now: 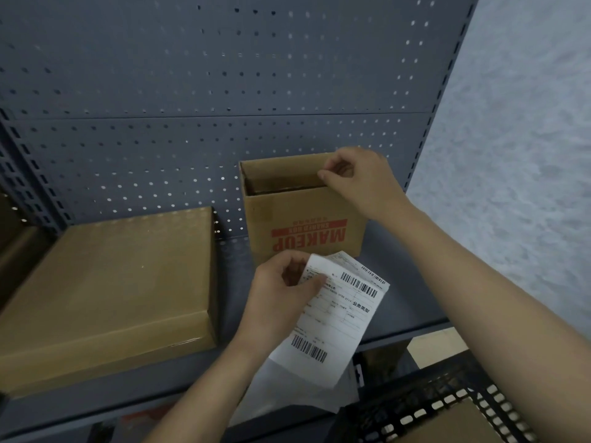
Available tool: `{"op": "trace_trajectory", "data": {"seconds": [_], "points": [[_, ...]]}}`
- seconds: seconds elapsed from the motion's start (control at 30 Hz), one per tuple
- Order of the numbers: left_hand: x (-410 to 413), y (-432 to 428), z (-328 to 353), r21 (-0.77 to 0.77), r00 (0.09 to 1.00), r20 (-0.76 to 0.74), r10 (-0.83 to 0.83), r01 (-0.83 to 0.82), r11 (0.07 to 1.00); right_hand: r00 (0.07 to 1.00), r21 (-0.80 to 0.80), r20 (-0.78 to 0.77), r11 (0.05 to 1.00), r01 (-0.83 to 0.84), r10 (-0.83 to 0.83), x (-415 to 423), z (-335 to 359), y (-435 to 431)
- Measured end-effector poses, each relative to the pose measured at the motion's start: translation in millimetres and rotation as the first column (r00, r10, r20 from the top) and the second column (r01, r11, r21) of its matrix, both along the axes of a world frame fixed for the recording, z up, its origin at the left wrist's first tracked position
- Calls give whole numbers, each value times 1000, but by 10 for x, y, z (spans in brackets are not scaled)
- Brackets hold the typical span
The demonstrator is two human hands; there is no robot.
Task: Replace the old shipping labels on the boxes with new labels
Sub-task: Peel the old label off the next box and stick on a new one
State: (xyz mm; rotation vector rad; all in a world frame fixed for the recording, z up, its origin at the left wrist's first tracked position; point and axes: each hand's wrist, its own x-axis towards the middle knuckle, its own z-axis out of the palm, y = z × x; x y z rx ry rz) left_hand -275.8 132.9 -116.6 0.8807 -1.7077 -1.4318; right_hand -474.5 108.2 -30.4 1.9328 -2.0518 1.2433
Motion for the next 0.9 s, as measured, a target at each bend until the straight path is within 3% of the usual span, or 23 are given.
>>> {"op": "trace_trajectory", "data": {"seconds": [0.1, 0.27, 0.37, 0.6, 0.9], "points": [[-22, -21, -1, -19, 1000, -2, 18, -18, 1000, 999, 63, -15, 998, -32, 33, 91, 2, 199], [-85, -31, 12, -18, 998, -39, 40, -41, 999, 969, 304, 69, 920, -248, 238, 255, -34, 555], [-125, -19, 5, -28, 997, -73, 28, -30, 999, 965, 381, 67, 888, -259, 253, 286, -90, 639], [-158, 41, -20, -15, 991, -132, -22, 20, 1000, 978, 425, 47, 882, -205, 205, 253, -162, 775], [-168, 65, 38, 278, 953, -294, -71, 157, 948, 983, 352, 43, 918, -181, 177, 242, -181, 899]]}}
